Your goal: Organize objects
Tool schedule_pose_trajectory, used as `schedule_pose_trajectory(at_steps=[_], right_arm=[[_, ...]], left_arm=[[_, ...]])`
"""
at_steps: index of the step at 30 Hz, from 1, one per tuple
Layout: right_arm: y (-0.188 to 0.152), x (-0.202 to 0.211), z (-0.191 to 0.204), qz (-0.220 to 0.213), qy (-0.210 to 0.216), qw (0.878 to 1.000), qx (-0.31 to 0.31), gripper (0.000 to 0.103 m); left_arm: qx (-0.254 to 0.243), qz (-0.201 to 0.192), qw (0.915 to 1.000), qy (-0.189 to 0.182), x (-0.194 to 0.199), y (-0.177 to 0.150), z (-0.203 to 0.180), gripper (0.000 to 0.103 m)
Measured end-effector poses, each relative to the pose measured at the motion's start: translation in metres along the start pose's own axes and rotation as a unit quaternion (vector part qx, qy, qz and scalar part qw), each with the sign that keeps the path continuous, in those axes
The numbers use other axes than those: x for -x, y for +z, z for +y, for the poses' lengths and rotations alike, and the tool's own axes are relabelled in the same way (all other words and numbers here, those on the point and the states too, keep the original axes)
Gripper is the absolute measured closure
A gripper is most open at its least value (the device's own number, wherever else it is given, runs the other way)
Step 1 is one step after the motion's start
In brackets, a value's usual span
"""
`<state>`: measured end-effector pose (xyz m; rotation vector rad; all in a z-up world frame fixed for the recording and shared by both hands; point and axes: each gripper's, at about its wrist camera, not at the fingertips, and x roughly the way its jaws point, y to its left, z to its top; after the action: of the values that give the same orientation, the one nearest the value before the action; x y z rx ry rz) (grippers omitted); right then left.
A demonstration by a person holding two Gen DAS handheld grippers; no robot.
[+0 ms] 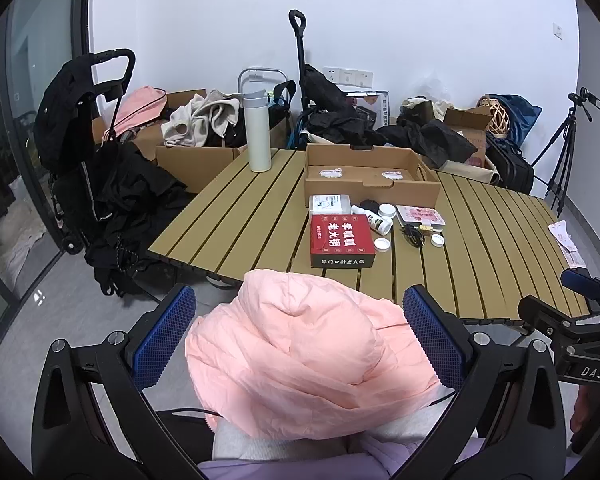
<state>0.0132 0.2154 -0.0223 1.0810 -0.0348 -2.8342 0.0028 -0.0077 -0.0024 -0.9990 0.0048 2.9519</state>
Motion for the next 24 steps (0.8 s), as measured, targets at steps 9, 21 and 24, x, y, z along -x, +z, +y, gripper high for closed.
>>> schedule_pose_trajectory(at_steps=[9,21,24], right_arm=[[-0.0011,-0.0016,-0.0018,0.002,-0.002,1.0,-0.001,0.0],[-0.0029,-0.0037,-0.0033,0.006,-0.007,1.0,0.001,0.0],[-0.0006,-0.0038,-0.0041,0.005,-0.009,1.0,0.0,0.0]], left_arm=[[-0.001,0.004,1.0,-0.003,-0.0016,-0.0015,-0.0004,0.0],[-0.003,0.005,1.0,-0.004,-0.0014,-0.0012,-0.0006,0.0],[-0.006,0.007,0.9999,-0.004,-0.0024,0.0013,-0.0016,0.0]])
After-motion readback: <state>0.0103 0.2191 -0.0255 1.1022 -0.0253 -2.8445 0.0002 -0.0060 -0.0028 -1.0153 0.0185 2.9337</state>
